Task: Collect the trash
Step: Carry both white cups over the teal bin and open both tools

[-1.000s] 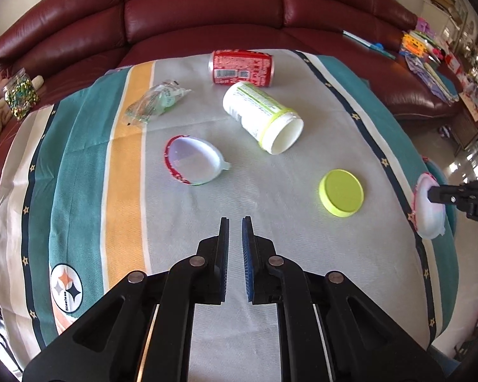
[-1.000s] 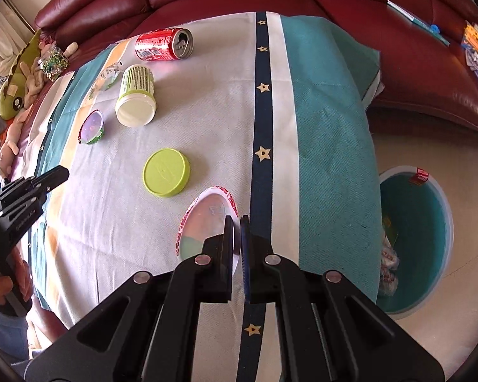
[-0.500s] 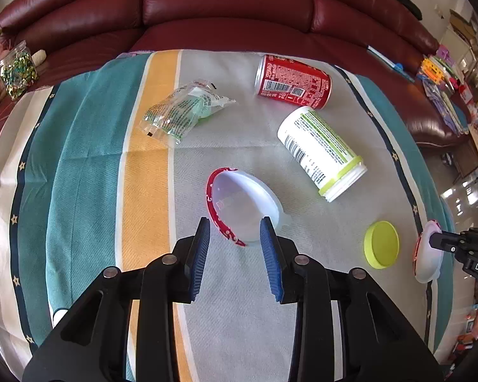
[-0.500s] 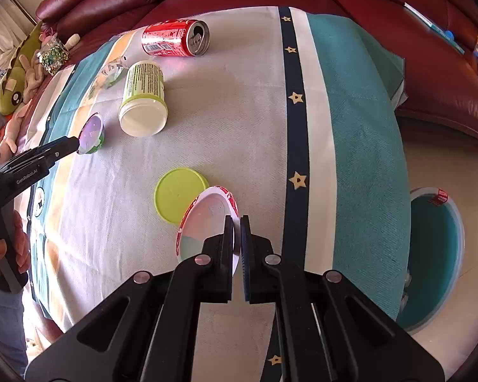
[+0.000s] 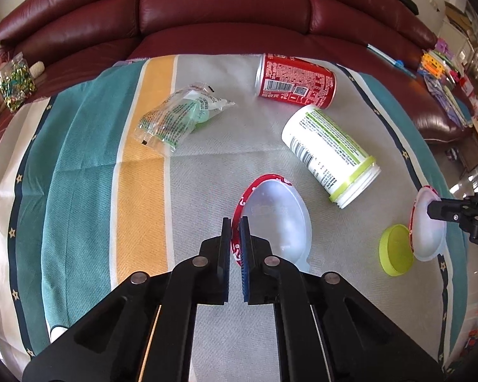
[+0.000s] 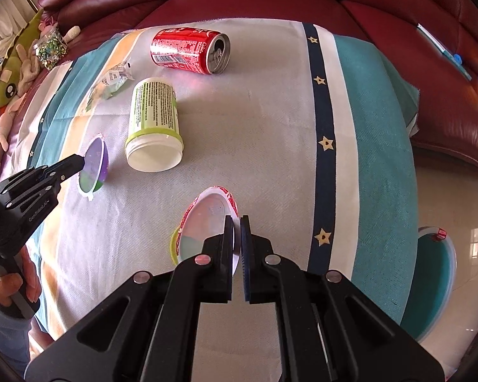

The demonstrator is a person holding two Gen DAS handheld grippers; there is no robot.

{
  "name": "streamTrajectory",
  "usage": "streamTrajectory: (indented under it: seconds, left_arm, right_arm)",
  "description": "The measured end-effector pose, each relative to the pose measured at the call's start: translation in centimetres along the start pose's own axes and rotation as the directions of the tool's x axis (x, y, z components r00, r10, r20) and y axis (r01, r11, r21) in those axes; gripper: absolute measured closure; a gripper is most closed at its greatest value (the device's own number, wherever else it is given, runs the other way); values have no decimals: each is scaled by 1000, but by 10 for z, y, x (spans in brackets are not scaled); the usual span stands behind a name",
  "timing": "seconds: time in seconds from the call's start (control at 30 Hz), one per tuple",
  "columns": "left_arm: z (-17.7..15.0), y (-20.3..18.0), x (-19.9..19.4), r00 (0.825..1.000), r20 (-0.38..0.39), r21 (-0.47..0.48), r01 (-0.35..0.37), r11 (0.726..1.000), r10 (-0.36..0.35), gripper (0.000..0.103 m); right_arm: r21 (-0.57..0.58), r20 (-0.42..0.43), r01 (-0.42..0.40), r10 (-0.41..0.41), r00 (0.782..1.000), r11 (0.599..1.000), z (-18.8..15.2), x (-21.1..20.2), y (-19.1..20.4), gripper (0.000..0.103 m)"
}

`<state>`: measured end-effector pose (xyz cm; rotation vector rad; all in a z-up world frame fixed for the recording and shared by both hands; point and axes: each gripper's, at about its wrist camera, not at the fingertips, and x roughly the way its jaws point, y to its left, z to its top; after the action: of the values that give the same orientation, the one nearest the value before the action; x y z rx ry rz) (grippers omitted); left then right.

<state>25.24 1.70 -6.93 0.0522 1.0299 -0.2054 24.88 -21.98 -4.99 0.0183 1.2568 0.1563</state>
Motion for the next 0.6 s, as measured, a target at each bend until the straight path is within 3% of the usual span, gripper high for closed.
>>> streamTrajectory:
  seconds: [0.3, 0.6]
  left_arm:
    - [-10, -35, -43, 998, 57, 83, 9, 997, -14, 97]
    - [-16, -121, -74, 994, 67, 229, 66, 971, -84, 97]
  right_arm:
    - [12, 33, 0, 0, 999, 1000, -13, -18, -11, 98]
    - [94, 106, -4, -6, 994, 996, -46, -57, -68, 98]
